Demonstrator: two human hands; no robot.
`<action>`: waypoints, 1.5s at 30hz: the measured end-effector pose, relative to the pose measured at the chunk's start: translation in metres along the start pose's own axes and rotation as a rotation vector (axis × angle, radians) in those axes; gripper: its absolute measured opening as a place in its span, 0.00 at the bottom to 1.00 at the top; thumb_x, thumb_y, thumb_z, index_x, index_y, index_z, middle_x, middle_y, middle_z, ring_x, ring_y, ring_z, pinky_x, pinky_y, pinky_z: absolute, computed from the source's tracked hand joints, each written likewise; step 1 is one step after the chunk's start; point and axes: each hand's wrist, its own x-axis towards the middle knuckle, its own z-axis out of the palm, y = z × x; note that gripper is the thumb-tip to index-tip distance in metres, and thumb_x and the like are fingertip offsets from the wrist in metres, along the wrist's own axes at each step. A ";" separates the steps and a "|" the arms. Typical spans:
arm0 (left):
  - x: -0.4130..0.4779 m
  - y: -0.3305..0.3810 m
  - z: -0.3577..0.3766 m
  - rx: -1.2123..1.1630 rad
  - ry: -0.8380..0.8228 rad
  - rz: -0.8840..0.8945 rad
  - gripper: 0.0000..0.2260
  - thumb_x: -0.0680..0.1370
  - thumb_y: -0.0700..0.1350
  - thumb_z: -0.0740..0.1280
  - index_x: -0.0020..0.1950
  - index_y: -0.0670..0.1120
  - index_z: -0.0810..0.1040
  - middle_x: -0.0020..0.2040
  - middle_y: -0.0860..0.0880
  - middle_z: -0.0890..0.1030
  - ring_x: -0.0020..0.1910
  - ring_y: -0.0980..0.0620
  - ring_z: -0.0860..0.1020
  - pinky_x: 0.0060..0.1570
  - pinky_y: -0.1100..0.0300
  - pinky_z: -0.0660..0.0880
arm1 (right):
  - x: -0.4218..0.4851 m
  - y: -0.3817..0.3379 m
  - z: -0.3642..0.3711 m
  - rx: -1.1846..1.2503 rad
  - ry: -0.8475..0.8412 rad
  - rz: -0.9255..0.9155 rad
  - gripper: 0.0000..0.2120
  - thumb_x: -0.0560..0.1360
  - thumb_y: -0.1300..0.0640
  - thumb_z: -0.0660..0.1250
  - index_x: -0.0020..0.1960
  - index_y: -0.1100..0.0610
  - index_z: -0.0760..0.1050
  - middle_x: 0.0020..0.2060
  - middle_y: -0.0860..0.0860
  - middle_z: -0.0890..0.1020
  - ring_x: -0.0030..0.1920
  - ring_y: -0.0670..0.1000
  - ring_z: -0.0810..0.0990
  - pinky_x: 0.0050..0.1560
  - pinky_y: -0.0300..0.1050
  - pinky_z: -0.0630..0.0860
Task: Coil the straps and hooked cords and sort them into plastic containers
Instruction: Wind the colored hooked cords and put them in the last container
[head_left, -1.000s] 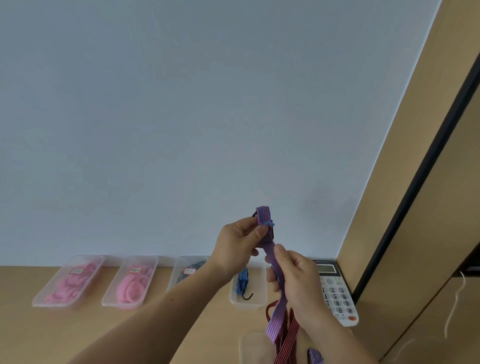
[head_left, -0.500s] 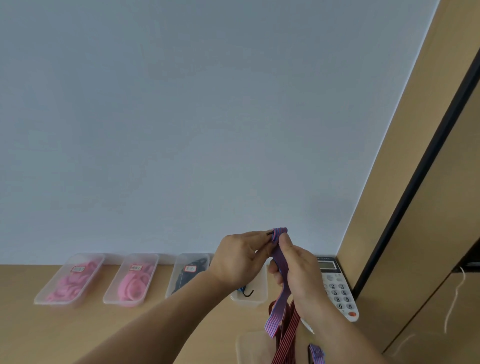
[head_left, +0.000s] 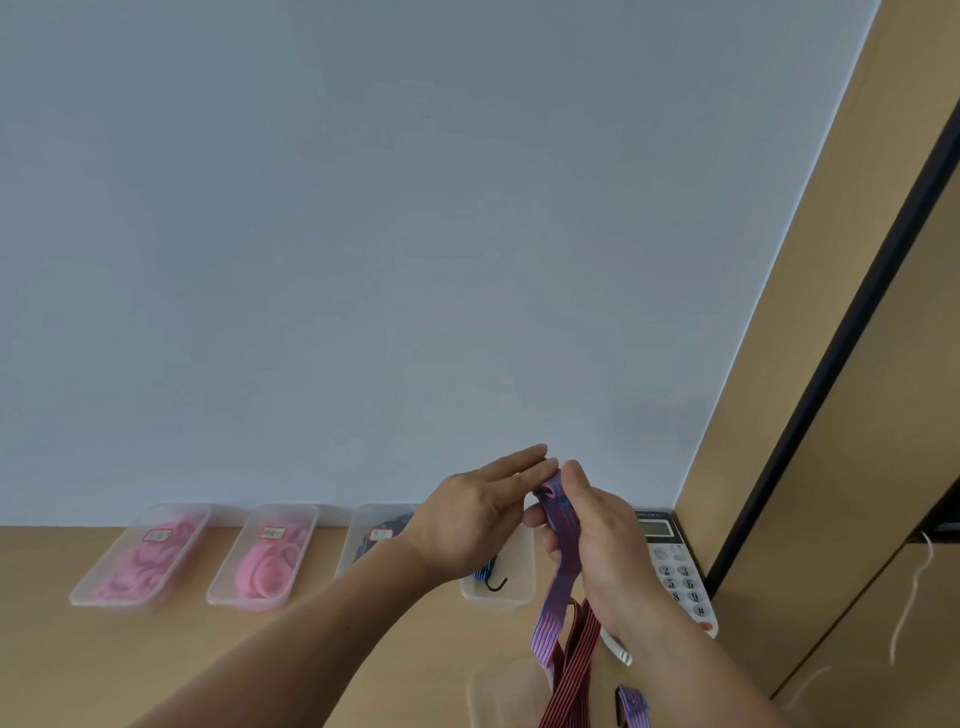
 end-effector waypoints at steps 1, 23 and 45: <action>0.000 0.000 0.001 -0.044 -0.005 -0.054 0.21 0.81 0.35 0.61 0.73 0.47 0.71 0.75 0.51 0.69 0.71 0.58 0.71 0.64 0.60 0.73 | 0.001 0.000 0.000 0.009 0.004 -0.008 0.27 0.70 0.34 0.62 0.38 0.57 0.84 0.34 0.57 0.85 0.27 0.49 0.76 0.30 0.41 0.73; 0.026 0.034 -0.001 -0.959 -0.001 -0.641 0.15 0.85 0.45 0.59 0.57 0.35 0.78 0.40 0.40 0.82 0.32 0.43 0.76 0.45 0.48 0.76 | 0.002 0.018 0.003 -0.180 0.177 -0.187 0.25 0.74 0.35 0.61 0.32 0.55 0.78 0.25 0.54 0.80 0.23 0.49 0.71 0.27 0.40 0.68; 0.012 0.004 -0.006 0.285 0.107 0.255 0.20 0.72 0.32 0.72 0.63 0.44 0.81 0.54 0.52 0.85 0.38 0.52 0.82 0.31 0.59 0.78 | 0.005 -0.004 0.000 -0.090 -0.004 0.000 0.37 0.67 0.23 0.59 0.37 0.57 0.84 0.31 0.61 0.83 0.28 0.52 0.75 0.34 0.46 0.71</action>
